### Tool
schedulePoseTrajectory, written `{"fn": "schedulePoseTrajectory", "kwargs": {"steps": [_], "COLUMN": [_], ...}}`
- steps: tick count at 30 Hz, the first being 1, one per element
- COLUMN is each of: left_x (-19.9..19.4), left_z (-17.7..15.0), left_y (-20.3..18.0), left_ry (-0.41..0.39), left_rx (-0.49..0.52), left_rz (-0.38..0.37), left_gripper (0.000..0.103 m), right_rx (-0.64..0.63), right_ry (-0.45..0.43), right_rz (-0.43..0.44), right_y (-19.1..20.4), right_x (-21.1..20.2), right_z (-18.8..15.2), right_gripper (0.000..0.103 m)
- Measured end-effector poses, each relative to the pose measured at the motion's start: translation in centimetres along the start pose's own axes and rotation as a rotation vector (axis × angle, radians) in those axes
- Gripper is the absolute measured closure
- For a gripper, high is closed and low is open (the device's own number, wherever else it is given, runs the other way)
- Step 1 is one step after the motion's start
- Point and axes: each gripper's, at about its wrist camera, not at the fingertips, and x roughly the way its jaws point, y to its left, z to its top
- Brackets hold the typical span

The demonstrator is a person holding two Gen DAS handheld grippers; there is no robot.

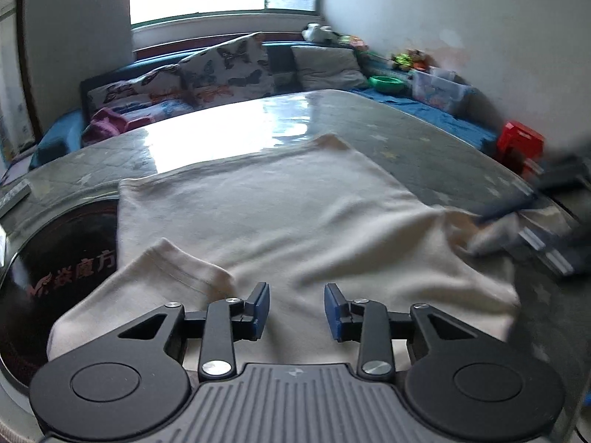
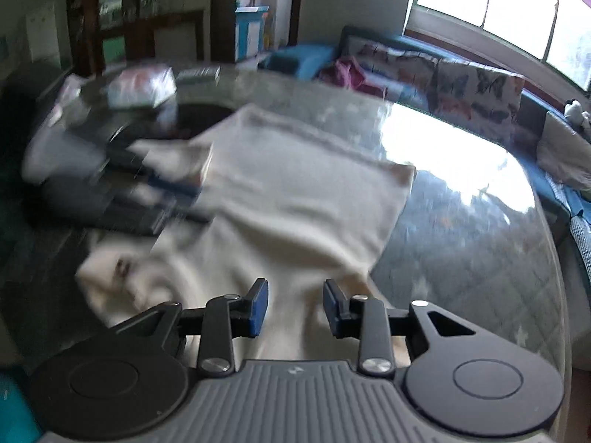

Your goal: Fold clothes

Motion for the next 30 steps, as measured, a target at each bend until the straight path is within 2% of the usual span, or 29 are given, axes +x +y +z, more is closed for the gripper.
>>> {"fn": "schedulePoseTrajectory", "kwargs": {"steps": [4, 9, 13, 17, 21, 25, 30], "left_x": [-1.0, -2.4, -2.9, -1.8, 0.5, 1.7, 1.8], "left_z": [-1.0, -2.0, -1.2, 1.0, 2.2, 2.2, 1.6], "left_y": [-1.0, -1.5, -1.5, -2.0, -3.7, -5.7, -7.3], "left_ry": [-0.007, -0.001, -0.007, -0.039, -0.028, -0.012, -0.014], "left_rx": [0.025, 0.047, 0.065, 0.013, 0.01, 0.048, 0.105], "left_rz": [-0.015, -0.059, -0.066, -0.08, -0.11, -0.154, -0.181], "left_gripper": [0.067, 0.065, 0.065, 0.065, 0.065, 0.066, 0.065], "right_rx": [0.003, -0.029, -0.05, -0.046, 0.031, 0.131, 0.31], "right_ry": [-0.017, 0.061, 0.059, 0.062, 0.035, 0.007, 0.051], "right_rz": [0.008, 0.003, -0.018, -0.004, -0.007, -0.097, -0.287], "right_y": [-0.3, -0.1, 0.2, 0.9, 0.2, -2.3, -7.6], "right_x": [2.5, 4.1, 2.6, 1.3, -1.2, -4.6, -7.0], "right_z": [1.4, 0.3, -0.9, -2.1, -3.2, -4.5, -8.2], "right_gripper": [0.071, 0.071, 0.07, 0.069, 0.069, 0.069, 0.069]}}
